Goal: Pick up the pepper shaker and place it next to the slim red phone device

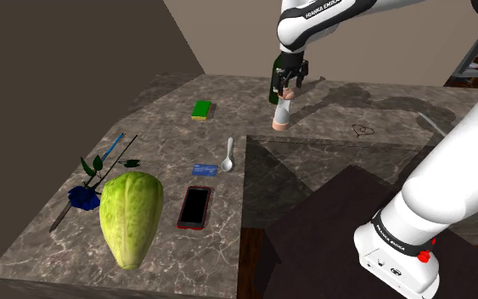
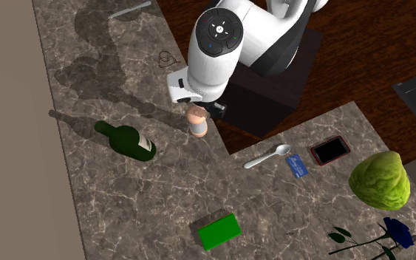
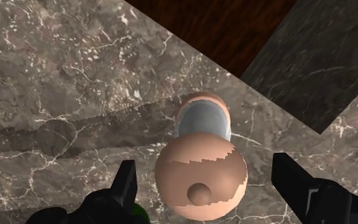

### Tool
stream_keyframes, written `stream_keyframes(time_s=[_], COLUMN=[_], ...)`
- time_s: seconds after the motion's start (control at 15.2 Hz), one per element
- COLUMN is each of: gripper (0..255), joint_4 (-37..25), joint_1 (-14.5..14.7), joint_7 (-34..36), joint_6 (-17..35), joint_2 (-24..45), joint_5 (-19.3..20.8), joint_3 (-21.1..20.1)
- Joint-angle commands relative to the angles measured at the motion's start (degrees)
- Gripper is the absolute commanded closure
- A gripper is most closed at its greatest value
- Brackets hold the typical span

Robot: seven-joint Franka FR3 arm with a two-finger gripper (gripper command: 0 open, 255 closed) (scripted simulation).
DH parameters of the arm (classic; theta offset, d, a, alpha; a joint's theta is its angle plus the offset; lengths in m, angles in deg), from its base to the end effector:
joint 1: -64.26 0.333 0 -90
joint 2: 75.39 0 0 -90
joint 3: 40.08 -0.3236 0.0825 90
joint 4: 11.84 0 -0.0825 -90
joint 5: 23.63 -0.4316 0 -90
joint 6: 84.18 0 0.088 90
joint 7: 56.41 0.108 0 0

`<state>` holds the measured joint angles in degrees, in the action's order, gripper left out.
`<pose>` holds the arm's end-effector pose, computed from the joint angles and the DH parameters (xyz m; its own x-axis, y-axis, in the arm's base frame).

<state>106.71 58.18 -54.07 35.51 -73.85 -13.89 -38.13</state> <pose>0.5866 -0.0913 0.4013 0.9953 -0.0965 -0.0072 -0.0944 -0.9845 0.1477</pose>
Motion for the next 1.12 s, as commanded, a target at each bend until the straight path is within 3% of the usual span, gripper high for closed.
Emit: stream_keyframes(time_s=[0.0, 0.66, 0.73, 1.06], gripper=[0, 0, 255, 255], joint_4=[0.9, 1.9, 1.9, 1.9], joint_1=[-0.1, -0.2, -0.2, -0.2], joint_7=[0.1, 0.2, 0.2, 0.2], joint_6=[1.5, 3.4, 3.4, 3.4], joint_2=[0.6, 1.4, 1.4, 1.4], joint_5=[0.1, 0.3, 0.3, 0.3], joint_3=[0.1, 0.2, 0.2, 0.2])
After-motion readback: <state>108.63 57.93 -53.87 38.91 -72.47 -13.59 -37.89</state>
